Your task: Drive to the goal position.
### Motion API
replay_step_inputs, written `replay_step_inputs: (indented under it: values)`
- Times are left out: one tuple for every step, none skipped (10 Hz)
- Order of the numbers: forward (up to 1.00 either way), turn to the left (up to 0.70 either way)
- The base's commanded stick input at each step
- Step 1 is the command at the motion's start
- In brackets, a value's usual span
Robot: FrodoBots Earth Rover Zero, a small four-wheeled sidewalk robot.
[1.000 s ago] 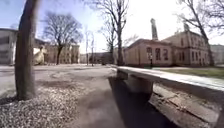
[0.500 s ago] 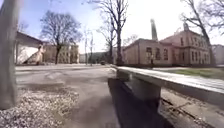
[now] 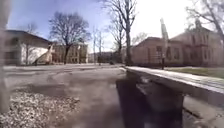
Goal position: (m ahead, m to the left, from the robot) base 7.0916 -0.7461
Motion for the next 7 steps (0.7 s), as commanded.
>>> replay_step_inputs:
  values:
    - [0.85,0.0]
    - [0.85,0.0]
    - [0.85,0.0]
    - [0.85,0.0]
    - [0.85,0.0]
    - [0.85,0.0]
    - [0.85,0.0]
